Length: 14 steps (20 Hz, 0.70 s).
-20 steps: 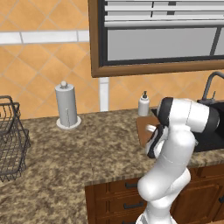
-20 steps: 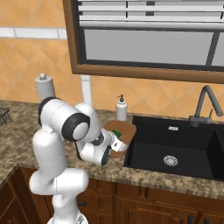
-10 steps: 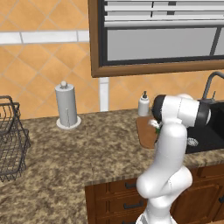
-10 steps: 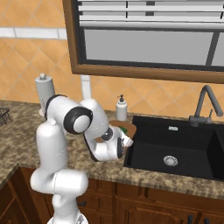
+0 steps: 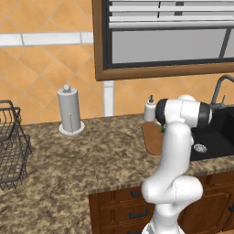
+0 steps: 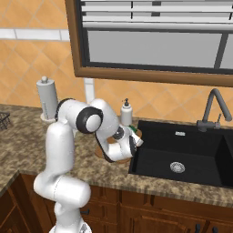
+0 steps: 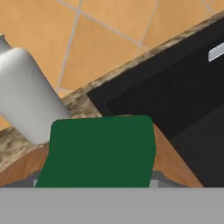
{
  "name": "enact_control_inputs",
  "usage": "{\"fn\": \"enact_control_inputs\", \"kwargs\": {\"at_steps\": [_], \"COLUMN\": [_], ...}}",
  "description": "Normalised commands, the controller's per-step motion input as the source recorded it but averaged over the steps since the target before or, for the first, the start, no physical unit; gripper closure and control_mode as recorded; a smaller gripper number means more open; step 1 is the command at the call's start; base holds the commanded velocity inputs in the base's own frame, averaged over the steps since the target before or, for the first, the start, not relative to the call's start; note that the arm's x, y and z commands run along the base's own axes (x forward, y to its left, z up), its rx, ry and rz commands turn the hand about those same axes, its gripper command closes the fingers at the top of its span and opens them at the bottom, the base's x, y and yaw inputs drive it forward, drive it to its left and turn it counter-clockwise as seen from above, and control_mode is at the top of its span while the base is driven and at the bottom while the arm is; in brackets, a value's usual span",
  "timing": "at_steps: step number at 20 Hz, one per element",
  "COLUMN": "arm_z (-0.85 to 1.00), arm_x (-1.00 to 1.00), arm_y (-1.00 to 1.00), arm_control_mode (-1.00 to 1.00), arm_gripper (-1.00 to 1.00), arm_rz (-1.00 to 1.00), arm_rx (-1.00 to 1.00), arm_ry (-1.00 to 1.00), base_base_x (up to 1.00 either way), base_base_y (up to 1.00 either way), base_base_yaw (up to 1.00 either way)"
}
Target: Pick up the sponge from the counter and clean the cutting board by briefly scrubbing or pressing down on the cutting board. Once finished, release the sponge.
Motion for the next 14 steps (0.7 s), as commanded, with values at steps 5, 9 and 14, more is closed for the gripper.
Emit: {"fn": "enact_control_inputs", "kwargs": {"at_steps": [5,9,14], "arm_z": [-0.49,-0.41,-0.37], "arm_x": [0.42,0.52,0.55], "arm_y": [0.00,0.00,0.00], "arm_control_mode": [-1.00,-1.00,-1.00], "arm_gripper": [1.00,1.00,1.00], "arm_rz": [-0.04,-0.05,-0.06], "arm_rx": [-0.01,0.00,0.00], "arm_ry": [-0.16,-0.15,-0.12], "base_base_x": [0.00,0.00,0.00], "base_base_y": [0.00,0.00,0.00], "base_base_yaw": [0.00,0.00,0.00]}}
